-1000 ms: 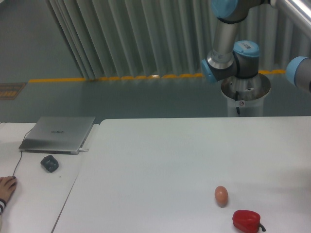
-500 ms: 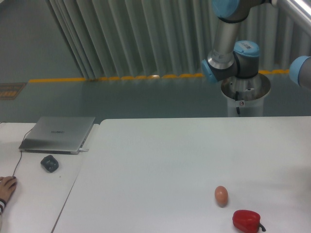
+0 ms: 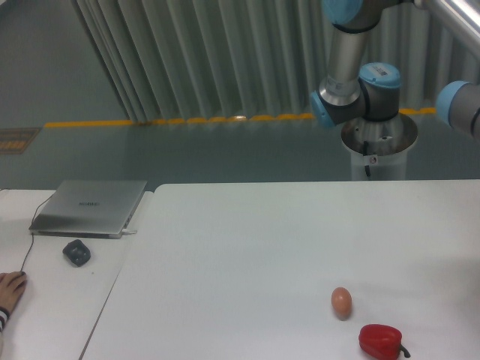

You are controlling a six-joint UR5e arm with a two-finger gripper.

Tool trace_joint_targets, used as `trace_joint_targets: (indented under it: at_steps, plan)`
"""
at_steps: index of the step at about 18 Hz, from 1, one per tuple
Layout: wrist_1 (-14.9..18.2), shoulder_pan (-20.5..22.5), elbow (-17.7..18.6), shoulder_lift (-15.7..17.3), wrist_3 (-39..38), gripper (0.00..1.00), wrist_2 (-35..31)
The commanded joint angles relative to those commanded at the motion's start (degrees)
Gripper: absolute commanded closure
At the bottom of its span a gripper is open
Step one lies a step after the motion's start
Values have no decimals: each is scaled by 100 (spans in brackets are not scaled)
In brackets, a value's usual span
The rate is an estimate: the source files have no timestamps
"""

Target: Place the yellow pepper in a basket

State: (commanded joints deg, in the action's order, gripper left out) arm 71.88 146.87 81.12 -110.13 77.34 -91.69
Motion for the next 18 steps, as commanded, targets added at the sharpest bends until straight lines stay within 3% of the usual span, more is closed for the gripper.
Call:
trace_joint_targets:
  at_steps: [7, 10, 18]
  plan:
    - [915, -307, 35, 123, -44, 0, 528]
    - [925, -386, 228, 219, -53, 0, 740]
    - [907, -598, 237, 237, -44, 0, 705]
